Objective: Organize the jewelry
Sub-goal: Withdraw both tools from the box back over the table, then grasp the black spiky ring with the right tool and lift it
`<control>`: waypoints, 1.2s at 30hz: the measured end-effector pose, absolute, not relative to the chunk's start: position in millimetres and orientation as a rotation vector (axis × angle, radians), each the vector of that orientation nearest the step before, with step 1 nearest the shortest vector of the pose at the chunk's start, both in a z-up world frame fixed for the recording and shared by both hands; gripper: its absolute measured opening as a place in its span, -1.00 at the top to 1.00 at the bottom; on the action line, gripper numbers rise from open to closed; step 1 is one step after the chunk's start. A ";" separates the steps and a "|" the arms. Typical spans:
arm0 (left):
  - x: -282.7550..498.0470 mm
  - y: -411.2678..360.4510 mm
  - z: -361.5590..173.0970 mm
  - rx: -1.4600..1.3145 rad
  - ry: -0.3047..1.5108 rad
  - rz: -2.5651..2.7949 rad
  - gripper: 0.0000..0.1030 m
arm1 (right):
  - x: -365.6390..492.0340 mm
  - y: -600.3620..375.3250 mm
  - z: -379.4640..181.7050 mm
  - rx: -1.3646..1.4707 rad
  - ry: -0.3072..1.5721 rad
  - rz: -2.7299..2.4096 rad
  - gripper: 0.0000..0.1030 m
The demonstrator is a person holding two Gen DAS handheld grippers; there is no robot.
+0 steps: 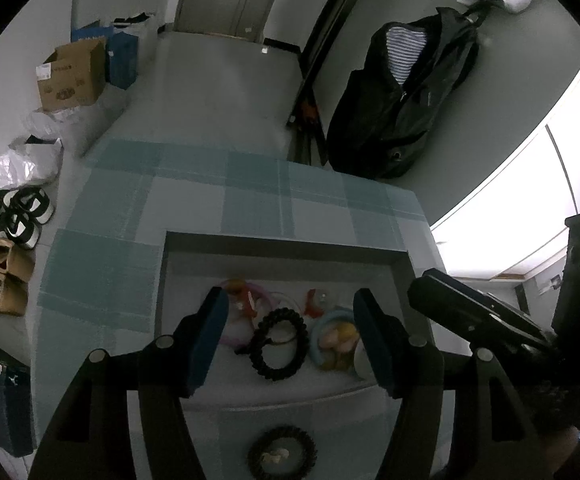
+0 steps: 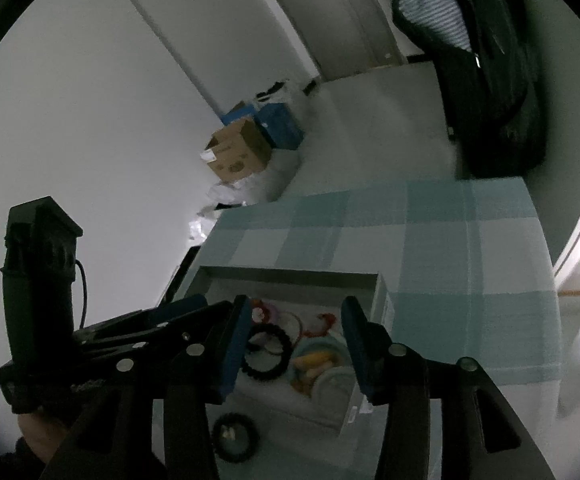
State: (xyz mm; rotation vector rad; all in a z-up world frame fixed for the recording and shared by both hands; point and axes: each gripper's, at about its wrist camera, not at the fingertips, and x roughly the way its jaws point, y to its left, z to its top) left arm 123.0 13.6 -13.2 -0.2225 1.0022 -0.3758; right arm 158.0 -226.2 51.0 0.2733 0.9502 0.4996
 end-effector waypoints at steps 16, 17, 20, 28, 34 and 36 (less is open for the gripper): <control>90.6 15.3 -4.0 -0.148 0.948 -0.359 -0.20 | 135.0 -224.4 63.2 0.207 0.888 0.520 -0.32; 87.0 16.1 -3.8 -0.142 0.944 -0.359 -0.21 | 133.2 -223.4 63.5 0.200 0.887 0.523 -0.35; 77.7 21.0 -5.2 -0.145 0.938 -0.349 -0.44 | 125.8 -218.9 63.4 0.179 0.886 0.540 -0.41; 68.0 50.9 -18.3 -0.257 0.979 -0.298 -0.47 | 96.4 -204.3 52.0 0.119 0.919 0.592 -0.44; 69.9 68.5 -22.4 -0.320 1.009 -0.226 -0.47 | 75.4 -179.4 37.4 0.042 0.958 0.687 -0.43; 68.2 71.3 -23.0 -0.332 1.013 -0.214 -0.47 | 71.7 -170.7 30.7 0.015 0.975 0.701 -0.42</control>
